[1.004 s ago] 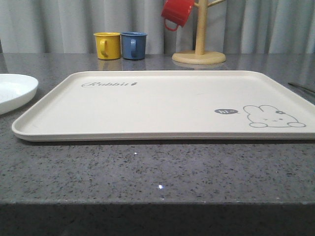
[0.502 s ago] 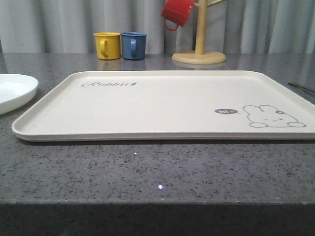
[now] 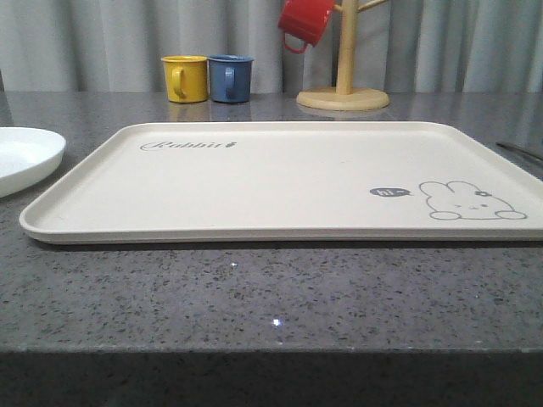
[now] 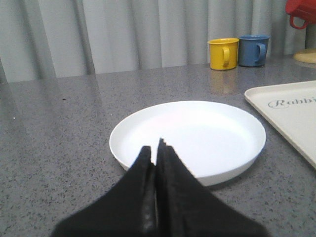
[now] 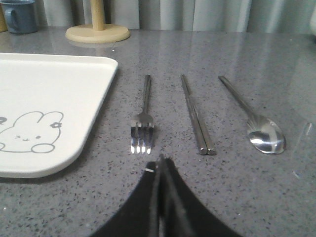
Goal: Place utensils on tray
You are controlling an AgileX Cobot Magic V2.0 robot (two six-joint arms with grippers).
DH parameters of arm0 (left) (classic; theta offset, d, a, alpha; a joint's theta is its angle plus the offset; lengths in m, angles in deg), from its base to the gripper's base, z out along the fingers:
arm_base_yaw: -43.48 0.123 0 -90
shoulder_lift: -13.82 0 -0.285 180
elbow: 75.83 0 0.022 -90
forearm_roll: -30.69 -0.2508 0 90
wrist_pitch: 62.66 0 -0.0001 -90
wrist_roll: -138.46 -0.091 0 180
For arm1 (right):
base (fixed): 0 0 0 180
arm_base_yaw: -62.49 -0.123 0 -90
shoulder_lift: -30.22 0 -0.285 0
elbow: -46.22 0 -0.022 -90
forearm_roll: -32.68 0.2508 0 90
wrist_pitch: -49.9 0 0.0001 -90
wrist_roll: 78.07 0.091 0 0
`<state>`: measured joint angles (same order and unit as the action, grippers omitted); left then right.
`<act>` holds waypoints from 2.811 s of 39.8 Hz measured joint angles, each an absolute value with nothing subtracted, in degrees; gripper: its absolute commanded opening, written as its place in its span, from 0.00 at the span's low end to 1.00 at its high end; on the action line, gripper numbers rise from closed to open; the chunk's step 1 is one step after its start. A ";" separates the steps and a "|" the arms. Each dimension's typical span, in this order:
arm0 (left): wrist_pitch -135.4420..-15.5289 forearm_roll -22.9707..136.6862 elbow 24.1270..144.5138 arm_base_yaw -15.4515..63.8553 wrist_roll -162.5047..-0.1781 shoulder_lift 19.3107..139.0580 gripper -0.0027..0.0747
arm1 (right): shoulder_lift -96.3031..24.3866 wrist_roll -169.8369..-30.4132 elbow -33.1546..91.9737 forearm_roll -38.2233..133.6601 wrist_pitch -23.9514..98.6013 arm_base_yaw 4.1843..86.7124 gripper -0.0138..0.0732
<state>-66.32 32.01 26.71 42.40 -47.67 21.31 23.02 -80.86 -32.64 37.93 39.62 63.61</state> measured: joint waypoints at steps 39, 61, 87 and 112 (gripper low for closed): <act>-74.82 31.92 54.95 42.40 -47.67 42.88 0.03 | 5.28 -80.86 -0.64 37.93 23.15 63.61 0.13; -74.82 31.92 55.04 42.40 -47.67 42.88 0.93 | 5.28 -80.86 -0.64 37.81 23.09 63.61 0.91; -87.74 33.78 67.97 40.67 -47.67 61.87 0.93 | 5.28 -80.86 -0.64 37.81 22.67 63.61 0.91; -125.89 33.90 94.92 33.16 -47.67 101.38 0.83 | 5.28 -80.86 -0.64 37.81 22.46 63.61 0.91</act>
